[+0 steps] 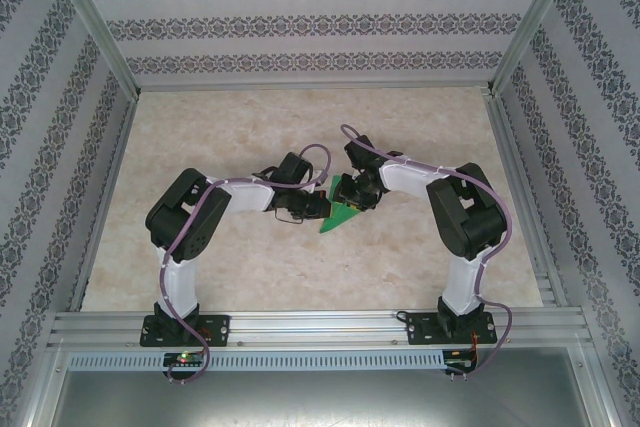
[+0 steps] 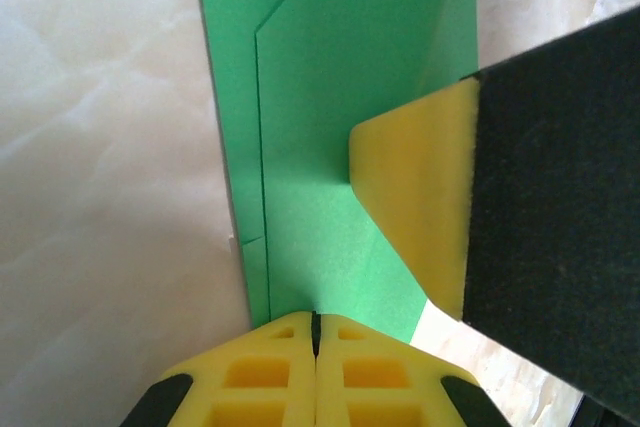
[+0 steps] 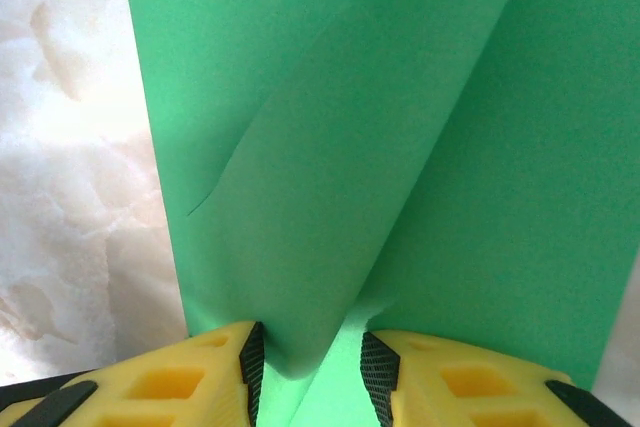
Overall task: Fold a paper plane with a square sheet of paper (pick it up from the middle)
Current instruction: Fourth fold the wing at the center of the table.
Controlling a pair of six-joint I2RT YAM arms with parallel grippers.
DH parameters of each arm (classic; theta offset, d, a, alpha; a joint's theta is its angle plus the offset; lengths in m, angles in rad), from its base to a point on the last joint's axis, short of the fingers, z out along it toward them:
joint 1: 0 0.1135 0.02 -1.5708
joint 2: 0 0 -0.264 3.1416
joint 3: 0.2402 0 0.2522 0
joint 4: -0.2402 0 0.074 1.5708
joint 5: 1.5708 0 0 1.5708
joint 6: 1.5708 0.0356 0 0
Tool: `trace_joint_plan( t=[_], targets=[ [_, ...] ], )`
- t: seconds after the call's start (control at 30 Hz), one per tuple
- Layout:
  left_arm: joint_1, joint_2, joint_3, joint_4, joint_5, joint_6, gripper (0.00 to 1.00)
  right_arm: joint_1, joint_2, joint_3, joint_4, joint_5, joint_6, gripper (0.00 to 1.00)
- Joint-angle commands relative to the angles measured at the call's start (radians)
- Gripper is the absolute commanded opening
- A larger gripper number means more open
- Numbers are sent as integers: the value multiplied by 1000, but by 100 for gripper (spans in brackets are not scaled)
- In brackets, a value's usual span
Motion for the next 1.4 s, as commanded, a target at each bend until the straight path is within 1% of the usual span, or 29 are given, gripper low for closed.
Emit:
trace_joint_plan(
  t=[0.0,0.13,0.23,0.37,0.53,0.63,0.7,0.73,0.8,0.87,0.9,0.97,1.13,1.37],
  targets=[
    [-12,41,17,-111,-54,41,6,17,128,-82,-134,104,10,38],
    [-12,54,34,-165,-69,51,3,17,102,-79,-131,91,16,38],
    [-12,61,41,-200,-84,53,1,14,54,-67,-120,68,16,38],
    [-12,71,47,-235,-95,54,0,0,-46,-43,-92,17,19,40],
    [-12,83,51,-261,-102,55,0,-29,-200,-25,-102,10,-16,40],
    [-12,88,51,-265,-105,58,0,-44,-289,-73,-24,-23,-61,39],
    [-12,90,51,-263,-100,62,0,-45,-321,-117,39,-41,-99,35],
    [-12,92,51,-264,-98,65,0,-47,-324,-130,61,-57,-109,31],
    [-12,91,54,-275,-99,76,0,-47,-316,-155,121,-100,-125,18],
    [-12,90,54,-286,-95,93,0,-46,-300,-184,183,-138,-124,9],
    [-12,88,54,-295,-92,107,0,-44,-289,-196,217,-159,-118,5],
    [-12,85,59,-318,-95,135,0,-43,-263,-208,273,-186,-110,1],
    [-10,83,75,-361,-87,177,0,-33,-197,-215,337,-222,-106,0],
    [-9,88,87,-378,-113,157,0,-26,-121,-199,347,-260,-113,0]
  ],
)
